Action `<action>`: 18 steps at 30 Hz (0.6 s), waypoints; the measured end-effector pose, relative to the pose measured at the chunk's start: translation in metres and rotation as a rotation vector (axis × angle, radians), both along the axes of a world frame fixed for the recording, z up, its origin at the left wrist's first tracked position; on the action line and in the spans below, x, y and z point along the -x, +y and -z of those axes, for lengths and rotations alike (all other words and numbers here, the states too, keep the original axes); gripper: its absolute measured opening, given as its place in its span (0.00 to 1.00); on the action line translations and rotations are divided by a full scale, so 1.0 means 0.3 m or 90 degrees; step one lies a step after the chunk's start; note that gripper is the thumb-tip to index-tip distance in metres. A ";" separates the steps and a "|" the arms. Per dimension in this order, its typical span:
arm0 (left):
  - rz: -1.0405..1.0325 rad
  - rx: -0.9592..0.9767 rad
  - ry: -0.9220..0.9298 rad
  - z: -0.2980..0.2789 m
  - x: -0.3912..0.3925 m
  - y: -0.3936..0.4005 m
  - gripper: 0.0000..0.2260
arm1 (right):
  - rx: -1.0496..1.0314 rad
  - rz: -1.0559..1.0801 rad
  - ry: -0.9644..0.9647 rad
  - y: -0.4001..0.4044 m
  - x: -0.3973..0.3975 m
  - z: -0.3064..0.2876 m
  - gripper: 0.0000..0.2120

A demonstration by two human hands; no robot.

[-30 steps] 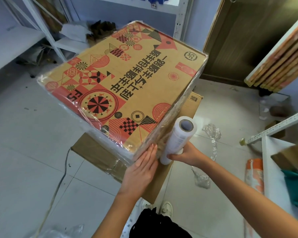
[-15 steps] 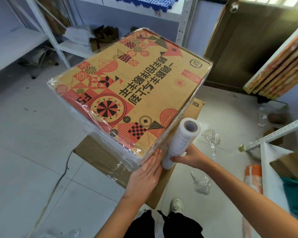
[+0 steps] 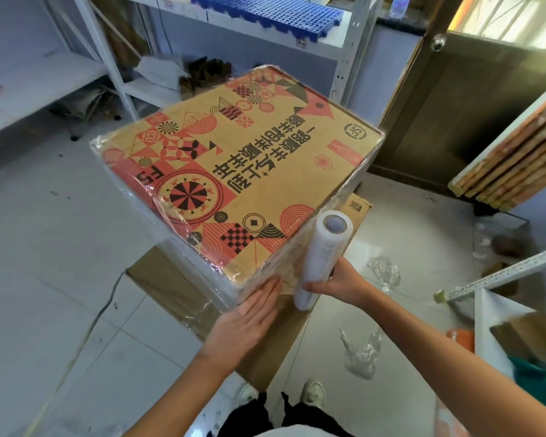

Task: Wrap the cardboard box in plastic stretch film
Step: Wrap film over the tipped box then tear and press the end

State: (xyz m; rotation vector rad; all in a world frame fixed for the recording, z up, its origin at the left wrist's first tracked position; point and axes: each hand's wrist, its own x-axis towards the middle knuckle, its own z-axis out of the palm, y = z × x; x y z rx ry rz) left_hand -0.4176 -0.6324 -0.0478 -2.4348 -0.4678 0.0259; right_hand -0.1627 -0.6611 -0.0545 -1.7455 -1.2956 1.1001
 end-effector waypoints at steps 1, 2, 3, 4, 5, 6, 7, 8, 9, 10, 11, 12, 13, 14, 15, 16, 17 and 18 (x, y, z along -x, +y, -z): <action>0.002 0.003 -0.007 0.007 0.000 -0.002 0.35 | 0.000 -0.002 0.005 0.002 0.004 0.000 0.25; 0.009 -0.003 -0.016 0.015 -0.002 -0.004 0.34 | 0.002 -0.006 0.010 0.001 0.006 0.001 0.26; 0.015 -0.012 -0.027 0.022 -0.006 -0.006 0.32 | 0.006 -0.012 0.012 -0.002 0.006 0.001 0.28; 0.011 -0.018 -0.033 0.022 -0.011 -0.010 0.30 | 0.014 -0.021 0.012 -0.007 0.004 0.003 0.29; 0.001 -0.020 -0.030 0.019 -0.017 -0.016 0.30 | 0.024 -0.030 0.007 -0.012 0.002 0.004 0.31; -0.011 -0.016 -0.018 0.016 -0.021 -0.022 0.31 | 0.036 -0.039 0.000 -0.017 -0.001 0.008 0.31; -0.025 0.001 0.000 0.010 -0.025 -0.026 0.32 | 0.047 -0.045 -0.006 -0.019 -0.005 0.014 0.31; -0.046 0.035 0.023 0.004 -0.029 -0.031 0.33 | 0.054 -0.046 -0.011 -0.019 -0.008 0.020 0.31; -0.070 0.074 0.050 0.001 -0.032 -0.038 0.35 | 0.057 -0.044 -0.016 -0.017 -0.012 0.024 0.31; -0.097 0.101 0.089 0.006 -0.033 -0.048 0.37 | 0.058 -0.040 -0.021 -0.013 -0.015 0.026 0.30; -0.113 0.103 0.137 0.021 -0.034 -0.057 0.40 | 0.057 -0.037 -0.026 -0.010 -0.018 0.026 0.30; -0.103 0.079 0.180 0.045 -0.038 -0.062 0.41 | 0.054 -0.036 -0.031 -0.008 -0.019 0.025 0.30; -0.062 0.053 0.206 0.075 -0.045 -0.059 0.42 | 0.052 -0.035 -0.036 -0.008 -0.021 0.025 0.30; -0.032 0.042 0.230 0.103 -0.051 -0.048 0.42 | 0.050 -0.035 -0.041 -0.008 -0.021 0.024 0.30; -0.011 0.031 0.256 0.125 -0.053 -0.034 0.40 | 0.047 -0.034 -0.046 -0.012 -0.021 0.023 0.30; 0.006 0.008 0.286 0.142 -0.050 -0.017 0.39 | 0.043 -0.030 -0.051 -0.015 -0.023 0.022 0.29; 0.022 -0.032 0.317 0.154 -0.042 0.000 0.40 | 0.036 -0.023 -0.058 -0.020 -0.026 0.021 0.29; 0.040 -0.078 0.349 0.165 -0.033 0.015 0.43 | 0.028 -0.014 -0.065 -0.025 -0.032 0.020 0.28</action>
